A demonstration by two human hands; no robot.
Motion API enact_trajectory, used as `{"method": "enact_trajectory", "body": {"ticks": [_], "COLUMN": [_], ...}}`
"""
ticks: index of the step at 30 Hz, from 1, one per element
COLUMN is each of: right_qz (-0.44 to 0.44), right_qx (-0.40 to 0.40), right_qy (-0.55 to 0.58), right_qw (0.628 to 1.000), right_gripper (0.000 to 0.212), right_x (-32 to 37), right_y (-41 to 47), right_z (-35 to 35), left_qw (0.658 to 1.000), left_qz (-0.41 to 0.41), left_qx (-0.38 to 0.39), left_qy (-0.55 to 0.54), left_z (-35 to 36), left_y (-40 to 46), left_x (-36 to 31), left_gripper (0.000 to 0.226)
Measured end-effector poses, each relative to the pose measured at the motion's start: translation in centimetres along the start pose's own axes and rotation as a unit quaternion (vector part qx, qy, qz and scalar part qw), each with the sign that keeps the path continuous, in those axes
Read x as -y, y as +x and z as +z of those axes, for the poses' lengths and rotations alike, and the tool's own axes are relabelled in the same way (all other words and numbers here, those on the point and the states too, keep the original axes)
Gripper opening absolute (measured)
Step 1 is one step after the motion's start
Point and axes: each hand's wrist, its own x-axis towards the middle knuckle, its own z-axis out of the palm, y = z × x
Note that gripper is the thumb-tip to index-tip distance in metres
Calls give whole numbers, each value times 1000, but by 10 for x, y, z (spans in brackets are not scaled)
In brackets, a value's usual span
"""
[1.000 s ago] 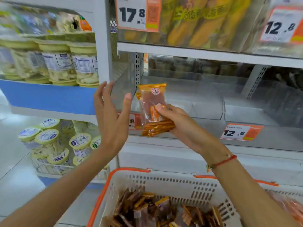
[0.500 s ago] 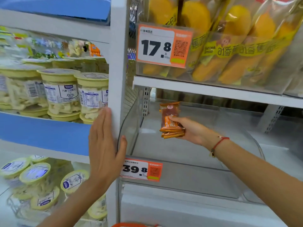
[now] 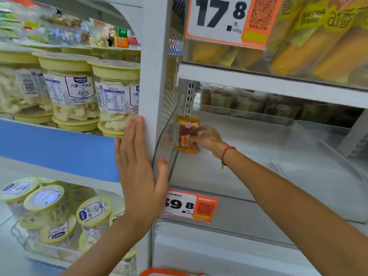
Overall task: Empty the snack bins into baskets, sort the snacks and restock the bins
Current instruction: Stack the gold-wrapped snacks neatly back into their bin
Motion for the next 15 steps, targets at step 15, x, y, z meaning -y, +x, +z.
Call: {"method": "enact_trajectory", "body": {"ticks": [15], "right_qz": [-9], "right_qx": [-50], "right_qy": [-65], "right_qw": [997], "right_gripper": [25], "right_x": [-4], "right_y": [-6], "right_z": [10], "left_qw": [1000], "left_qz": [0], "left_qx": [4], "left_qy": [5], "left_z": [-2], "left_y": [1], "left_x": [-2], "left_gripper": [71]}}
